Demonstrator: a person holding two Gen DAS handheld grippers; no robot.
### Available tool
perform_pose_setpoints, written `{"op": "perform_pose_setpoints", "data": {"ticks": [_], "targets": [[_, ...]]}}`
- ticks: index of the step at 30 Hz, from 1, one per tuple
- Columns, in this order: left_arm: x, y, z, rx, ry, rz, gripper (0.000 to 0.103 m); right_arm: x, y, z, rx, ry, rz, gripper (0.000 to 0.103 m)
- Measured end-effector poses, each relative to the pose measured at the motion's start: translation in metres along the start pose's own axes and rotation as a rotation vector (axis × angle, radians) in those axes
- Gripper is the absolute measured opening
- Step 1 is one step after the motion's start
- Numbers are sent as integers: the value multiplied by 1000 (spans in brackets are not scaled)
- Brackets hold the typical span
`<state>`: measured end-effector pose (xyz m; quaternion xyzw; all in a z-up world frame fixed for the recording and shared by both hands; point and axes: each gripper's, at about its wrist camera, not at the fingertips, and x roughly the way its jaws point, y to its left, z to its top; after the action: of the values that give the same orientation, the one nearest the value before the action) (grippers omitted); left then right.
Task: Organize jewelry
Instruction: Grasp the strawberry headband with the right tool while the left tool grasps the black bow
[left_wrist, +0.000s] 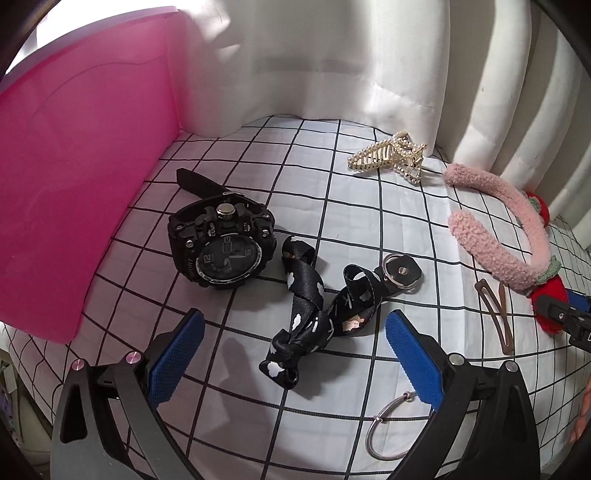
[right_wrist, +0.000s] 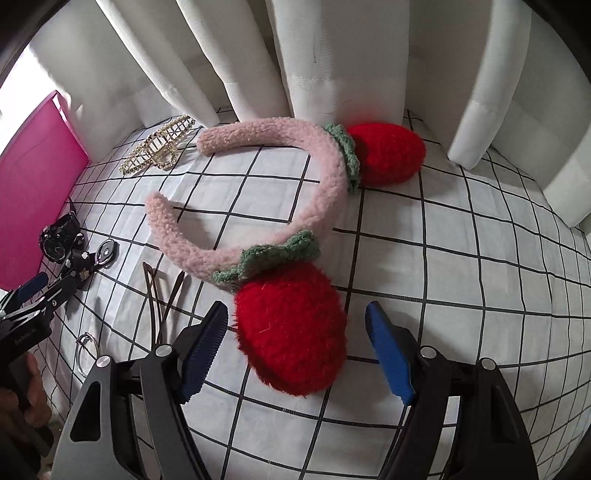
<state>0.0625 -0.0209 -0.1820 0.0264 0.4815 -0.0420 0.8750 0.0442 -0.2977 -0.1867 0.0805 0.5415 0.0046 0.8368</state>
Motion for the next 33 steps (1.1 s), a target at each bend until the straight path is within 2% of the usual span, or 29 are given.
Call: {"op": "perform_pose_setpoints", "data": {"ticks": [13,24,26,28,29,31,32,33], "targets": [[18,-18,1,18,20,-7,97,14,17,8,-104,-31,-81,73],[22,-22,3,9,-10,-13,96,16,20,7,-119,-65,-70,73],[20,-23,3,9,-18,-13,90,13,17,5,-119,-64,-69,72],[16,-23,2,8,-28,-14,75,12,17,5,-119,-64,-67,70],[14,-24,1,9,-32,-15,71,12,17,5,-122,-64,-65,66],[11,-24,1,9,-39,-20,51,9,18,4,-131,-68,-60,55],[9,-24,1,11,-42,-23,44,8,21,3,-134,-68,-59,49],[8,-24,1,15,-45,-26,27,7,22,3,-137,-67,-57,46]]}}
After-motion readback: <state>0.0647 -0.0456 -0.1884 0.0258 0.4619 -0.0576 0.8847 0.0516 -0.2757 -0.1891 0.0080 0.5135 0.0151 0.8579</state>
